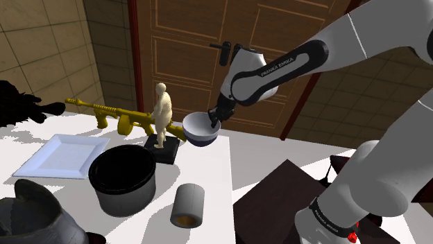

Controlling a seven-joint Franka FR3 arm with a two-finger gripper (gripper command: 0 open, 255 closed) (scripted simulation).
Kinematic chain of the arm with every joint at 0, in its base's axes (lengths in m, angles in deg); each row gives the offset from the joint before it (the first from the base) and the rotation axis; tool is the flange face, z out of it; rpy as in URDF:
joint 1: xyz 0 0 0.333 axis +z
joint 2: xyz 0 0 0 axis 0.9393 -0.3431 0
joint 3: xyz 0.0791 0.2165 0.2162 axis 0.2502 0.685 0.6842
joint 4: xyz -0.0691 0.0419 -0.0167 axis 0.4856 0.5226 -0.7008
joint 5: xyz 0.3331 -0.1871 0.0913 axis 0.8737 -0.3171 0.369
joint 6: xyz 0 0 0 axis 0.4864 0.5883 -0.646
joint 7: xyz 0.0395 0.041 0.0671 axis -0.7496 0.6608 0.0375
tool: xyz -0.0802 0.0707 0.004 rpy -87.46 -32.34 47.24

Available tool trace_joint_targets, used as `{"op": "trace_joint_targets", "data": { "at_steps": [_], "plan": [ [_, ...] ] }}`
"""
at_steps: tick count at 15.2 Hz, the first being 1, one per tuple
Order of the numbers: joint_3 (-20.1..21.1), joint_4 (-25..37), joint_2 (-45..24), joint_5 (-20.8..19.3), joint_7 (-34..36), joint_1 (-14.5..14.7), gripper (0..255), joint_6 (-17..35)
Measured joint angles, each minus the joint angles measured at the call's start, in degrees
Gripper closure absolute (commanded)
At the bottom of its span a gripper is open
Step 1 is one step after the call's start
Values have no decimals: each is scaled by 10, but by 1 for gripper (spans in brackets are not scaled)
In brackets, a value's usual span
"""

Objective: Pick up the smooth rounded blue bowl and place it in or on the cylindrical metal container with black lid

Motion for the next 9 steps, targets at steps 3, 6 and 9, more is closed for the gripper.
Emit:
{"op": "trace_joint_targets", "data": {
  "at_steps": [3, 6, 9],
  "plan": [
    [-1, 7, 18, -2, 1, -1, 255, -25],
    [0, 15, 34, -4, 5, -1, 255, -49],
    [-1, 25, 50, -6, 7, -2, 255, -74]
  ]
}}
